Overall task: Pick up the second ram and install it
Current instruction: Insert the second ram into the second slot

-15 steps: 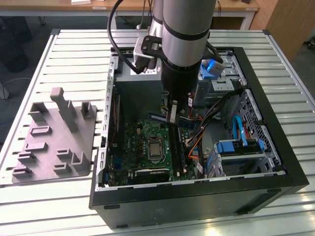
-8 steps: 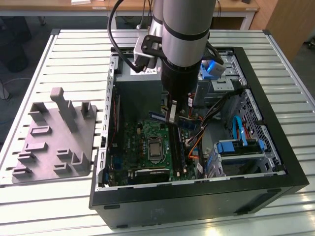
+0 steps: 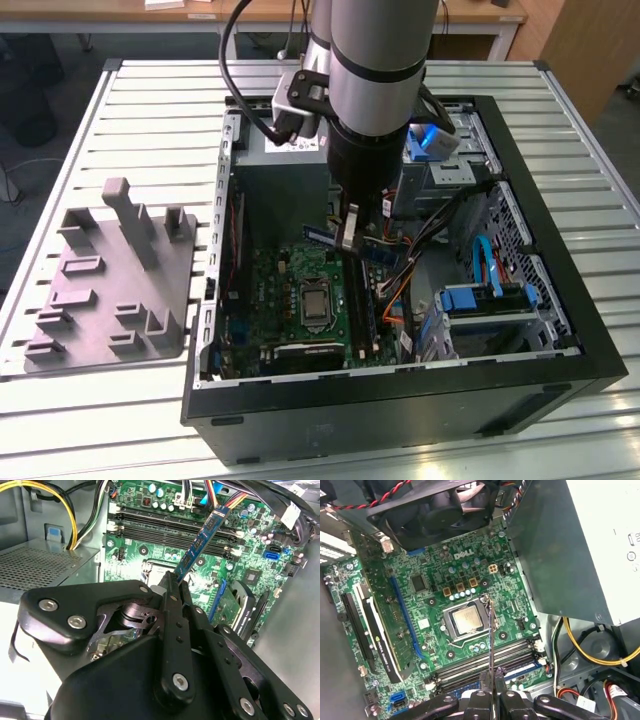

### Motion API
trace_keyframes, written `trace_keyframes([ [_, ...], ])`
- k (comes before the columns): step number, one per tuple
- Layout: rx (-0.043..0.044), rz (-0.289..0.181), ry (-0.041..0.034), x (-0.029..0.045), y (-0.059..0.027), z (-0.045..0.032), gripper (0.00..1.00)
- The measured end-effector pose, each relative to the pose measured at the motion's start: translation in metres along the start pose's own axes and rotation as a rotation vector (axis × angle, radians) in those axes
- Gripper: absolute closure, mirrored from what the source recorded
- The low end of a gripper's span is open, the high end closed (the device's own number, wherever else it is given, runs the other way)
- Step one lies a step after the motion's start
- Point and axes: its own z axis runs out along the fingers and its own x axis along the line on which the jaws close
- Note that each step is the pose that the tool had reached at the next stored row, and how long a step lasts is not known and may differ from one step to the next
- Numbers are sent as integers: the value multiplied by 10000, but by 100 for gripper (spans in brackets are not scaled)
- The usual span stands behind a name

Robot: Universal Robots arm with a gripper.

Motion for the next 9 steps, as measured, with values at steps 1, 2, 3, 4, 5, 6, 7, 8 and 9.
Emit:
trace_keyframes([
  [1, 2, 31, 0, 0, 0, 0, 86],
  [2, 5, 67, 0, 0, 0, 0, 86],
  [3, 7, 101, 1, 0, 0, 1, 86],
  [4, 9, 137, 0, 0, 0, 1, 86],
  [5, 11, 167, 1, 0, 0, 1, 86],
  [6, 13, 199, 1, 0, 0, 1, 86],
  [7, 16, 232, 1, 0, 0, 1, 86],
  [8, 18, 264, 1, 0, 0, 1, 86],
  [9, 20, 294, 1, 0, 0, 1, 86],
])
